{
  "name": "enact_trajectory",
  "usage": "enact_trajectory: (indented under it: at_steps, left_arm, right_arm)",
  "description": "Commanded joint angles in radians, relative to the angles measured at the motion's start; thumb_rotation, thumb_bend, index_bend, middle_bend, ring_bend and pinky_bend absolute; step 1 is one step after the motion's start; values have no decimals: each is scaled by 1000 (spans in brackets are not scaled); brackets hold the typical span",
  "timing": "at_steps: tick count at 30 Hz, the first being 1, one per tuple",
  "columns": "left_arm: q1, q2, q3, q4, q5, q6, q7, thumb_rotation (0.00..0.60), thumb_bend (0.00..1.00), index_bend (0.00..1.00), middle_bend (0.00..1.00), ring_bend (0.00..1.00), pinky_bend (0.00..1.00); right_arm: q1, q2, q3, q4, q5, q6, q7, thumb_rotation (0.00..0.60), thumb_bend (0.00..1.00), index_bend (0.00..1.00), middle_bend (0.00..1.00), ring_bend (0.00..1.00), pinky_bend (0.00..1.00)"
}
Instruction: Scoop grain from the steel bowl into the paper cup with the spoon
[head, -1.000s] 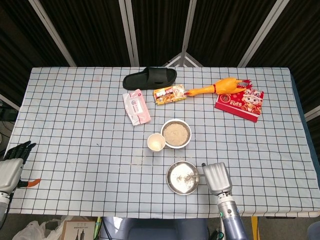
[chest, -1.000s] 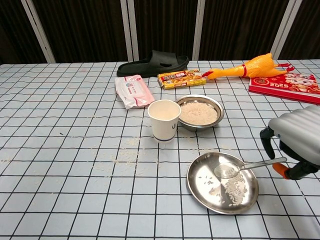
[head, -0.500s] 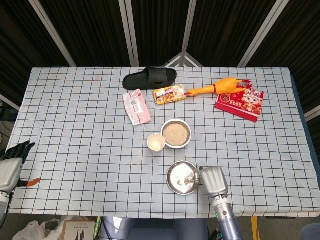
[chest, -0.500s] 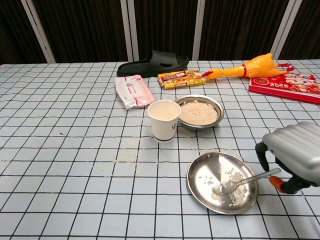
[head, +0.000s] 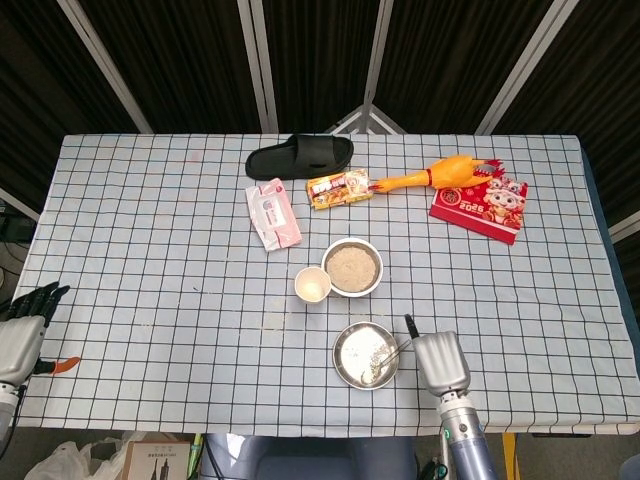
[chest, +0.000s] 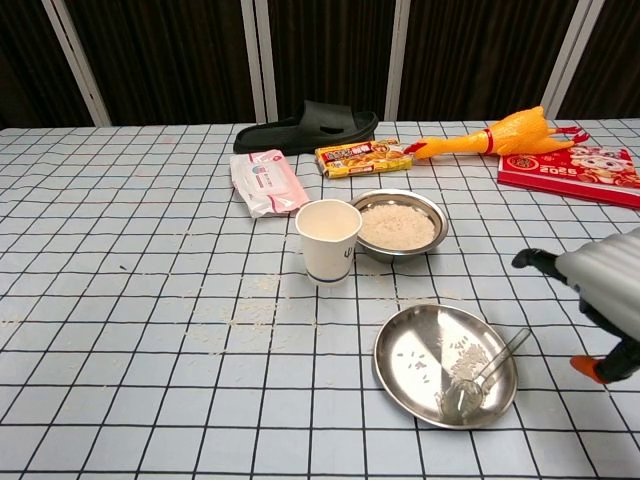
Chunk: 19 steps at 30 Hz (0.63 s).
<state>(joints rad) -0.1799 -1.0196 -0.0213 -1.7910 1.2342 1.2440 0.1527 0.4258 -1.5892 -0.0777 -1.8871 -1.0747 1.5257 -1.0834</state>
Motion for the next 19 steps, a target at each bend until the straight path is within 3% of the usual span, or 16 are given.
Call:
enact_trajectory:
  at_steps: [1,5,8,11,12,14,19]
  left_arm:
    - [4,-2,-1,1,12,12,-9,600,4,0,0,0,0]
    - [16,-16,0,12,66,54,-35,600,10,0,0,0,0]
    - [26,-38,0,35,117,97,-49,600,9,0,0,0,0]
    - [35,-59,0,58,151,131,-58,600,1,0,0,0,0]
    - [38,-65,0,66,158,140,-57,600,0,0,0,0,0]
    - [41,-78,0,80,165,152,-49,600,0,0,0,0,0]
    - [46,-108,-7,105,173,180,-10,600,0,0,0,0,0]
  right_arm:
    - [-27,82,-14,-26,-87,45,80,600,316,145,746,791,911]
    - [-83,208,-49,-24,-203,117,229,600,315,145,624,668,839]
    - [-131,311,-83,-8,-256,149,382,600,315,111,492,518,718]
    - [-161,400,-121,13,-283,142,504,600,316,13,262,259,499]
    - [-171,430,-134,23,-289,139,542,600,315,0,163,154,425]
    - [-186,474,-152,55,-310,134,612,600,301,0,40,33,331]
    - [-239,503,-164,194,-361,161,751,600,256,0,0,0,222]
